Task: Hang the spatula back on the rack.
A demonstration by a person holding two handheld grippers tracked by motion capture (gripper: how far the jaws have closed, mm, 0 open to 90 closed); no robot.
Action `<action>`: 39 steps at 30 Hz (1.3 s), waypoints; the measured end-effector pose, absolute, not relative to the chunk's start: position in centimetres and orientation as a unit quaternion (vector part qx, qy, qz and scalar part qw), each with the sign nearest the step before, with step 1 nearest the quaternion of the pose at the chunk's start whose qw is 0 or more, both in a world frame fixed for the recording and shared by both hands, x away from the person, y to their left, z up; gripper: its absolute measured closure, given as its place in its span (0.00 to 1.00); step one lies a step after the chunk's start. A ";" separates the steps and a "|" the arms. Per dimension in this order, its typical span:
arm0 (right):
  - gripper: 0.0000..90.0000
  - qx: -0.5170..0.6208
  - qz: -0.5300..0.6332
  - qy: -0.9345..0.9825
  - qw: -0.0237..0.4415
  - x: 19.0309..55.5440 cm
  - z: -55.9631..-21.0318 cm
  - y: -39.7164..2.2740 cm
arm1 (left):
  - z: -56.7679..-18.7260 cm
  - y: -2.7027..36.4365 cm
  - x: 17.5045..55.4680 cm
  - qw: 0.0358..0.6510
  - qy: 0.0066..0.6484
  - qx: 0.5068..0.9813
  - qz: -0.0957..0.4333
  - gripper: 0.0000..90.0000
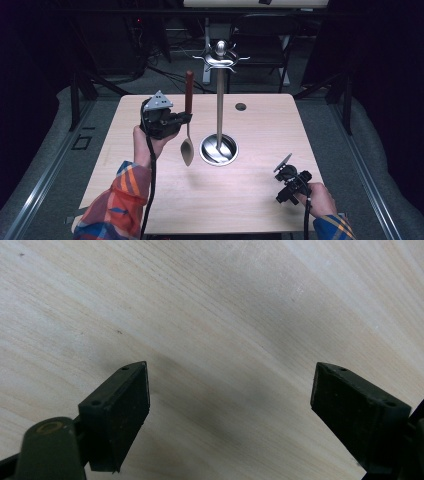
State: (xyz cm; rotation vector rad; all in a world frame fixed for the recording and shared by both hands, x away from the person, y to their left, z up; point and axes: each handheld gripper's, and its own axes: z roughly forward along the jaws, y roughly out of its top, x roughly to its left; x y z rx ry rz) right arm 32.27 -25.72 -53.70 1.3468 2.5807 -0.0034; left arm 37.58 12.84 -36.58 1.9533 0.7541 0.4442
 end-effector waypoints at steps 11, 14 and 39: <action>0.17 0.460 0.001 0.880 0.115 32.3 -53.7 -25.8 | -36.0 12.1 37.9 0.478 0.309 0.802 0.183 0.94; 0.17 0.460 0.001 0.880 0.115 32.3 -53.7 -25.8 | -35.8 11.9 38.0 0.477 0.307 0.803 0.183 0.94; 0.17 0.458 0.000 0.882 0.111 32.3 -53.7 -25.8 | -35.1 10.5 38.3 0.464 0.300 0.810 0.196 0.94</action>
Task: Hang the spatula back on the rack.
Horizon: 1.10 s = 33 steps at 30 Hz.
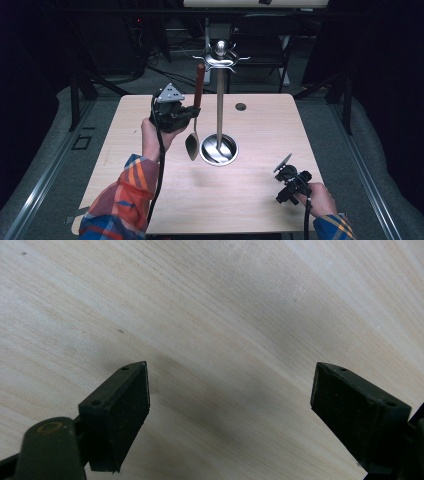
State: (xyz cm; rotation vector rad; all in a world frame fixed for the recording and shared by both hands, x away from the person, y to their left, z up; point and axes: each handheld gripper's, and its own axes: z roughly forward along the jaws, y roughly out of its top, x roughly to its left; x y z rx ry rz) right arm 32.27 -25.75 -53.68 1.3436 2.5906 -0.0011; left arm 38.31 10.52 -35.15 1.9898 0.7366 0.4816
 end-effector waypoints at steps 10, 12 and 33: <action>0.17 0.458 0.001 0.882 0.114 32.3 -53.7 -25.7 | -35.1 10.1 38.4 0.458 0.304 0.809 0.208 0.94; 0.17 0.458 0.001 0.882 0.114 32.2 -53.7 -25.7 | -35.0 10.0 38.3 0.457 0.305 0.808 0.212 0.94; 0.17 0.457 0.000 0.882 0.114 32.3 -53.7 -25.7 | -35.3 8.9 38.0 0.438 0.307 0.802 0.266 0.93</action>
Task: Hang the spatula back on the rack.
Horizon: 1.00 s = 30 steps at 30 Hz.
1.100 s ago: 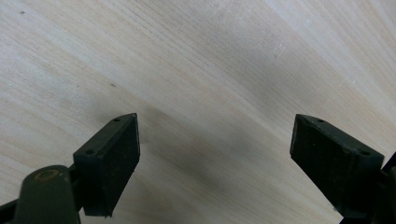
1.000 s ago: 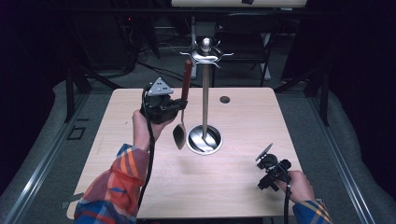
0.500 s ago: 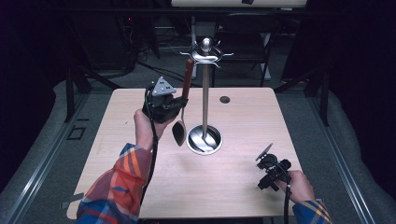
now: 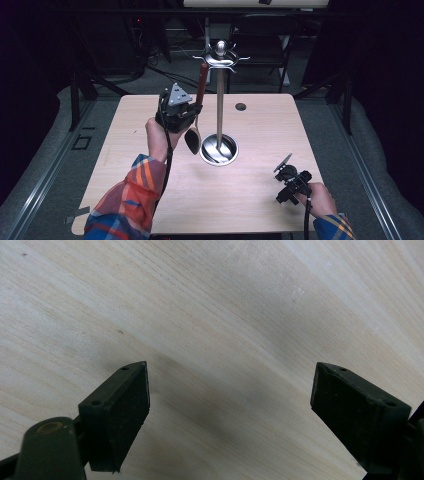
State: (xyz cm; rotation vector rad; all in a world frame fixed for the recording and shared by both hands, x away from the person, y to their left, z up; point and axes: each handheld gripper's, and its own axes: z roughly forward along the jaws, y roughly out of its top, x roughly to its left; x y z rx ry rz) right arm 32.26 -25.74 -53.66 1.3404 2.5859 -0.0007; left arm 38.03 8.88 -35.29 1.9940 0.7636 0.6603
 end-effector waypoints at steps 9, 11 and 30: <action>0.17 0.455 -0.004 0.883 0.114 32.3 -53.6 -25.7 | -35.6 8.3 37.9 0.437 0.307 0.799 0.276 0.92; 0.17 0.454 -0.004 0.883 0.114 32.3 -53.6 -25.7 | -35.6 8.3 37.9 0.438 0.308 0.798 0.277 0.92; 0.17 0.455 -0.004 0.883 0.114 32.3 -53.6 -25.7 | -35.9 8.0 38.3 0.431 0.313 0.796 0.288 0.92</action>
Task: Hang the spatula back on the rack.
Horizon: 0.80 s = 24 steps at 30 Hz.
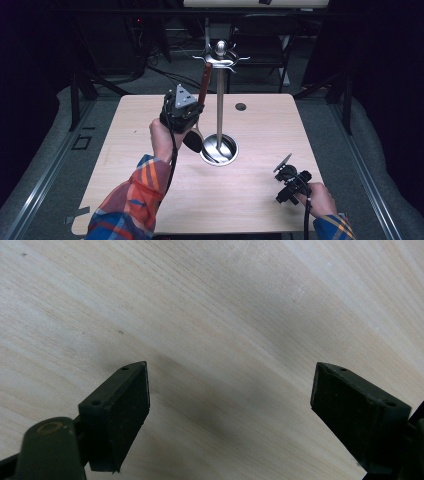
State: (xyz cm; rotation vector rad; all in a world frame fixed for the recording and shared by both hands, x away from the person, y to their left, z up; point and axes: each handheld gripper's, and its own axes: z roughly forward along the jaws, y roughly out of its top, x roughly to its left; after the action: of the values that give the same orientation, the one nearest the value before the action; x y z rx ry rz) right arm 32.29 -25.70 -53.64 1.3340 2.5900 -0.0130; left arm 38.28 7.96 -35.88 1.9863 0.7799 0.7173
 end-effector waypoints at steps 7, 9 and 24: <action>0.17 0.456 -0.005 0.883 0.114 32.3 -53.7 -25.7 | -36.1 7.5 38.4 0.435 0.316 0.792 0.289 0.91; 0.17 0.455 -0.005 0.883 0.113 32.3 -53.7 -25.7 | -36.1 7.4 38.4 0.437 0.316 0.791 0.289 0.91; 0.17 0.455 -0.005 0.883 0.113 32.3 -53.7 -25.7 | -36.3 6.5 39.1 0.448 0.313 0.790 0.277 0.89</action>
State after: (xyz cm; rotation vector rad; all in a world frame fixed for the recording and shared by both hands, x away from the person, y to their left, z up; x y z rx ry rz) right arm 32.30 -25.71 -53.66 1.3355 2.5915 -0.0138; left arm 39.07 6.45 -36.26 1.9545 0.7756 0.6853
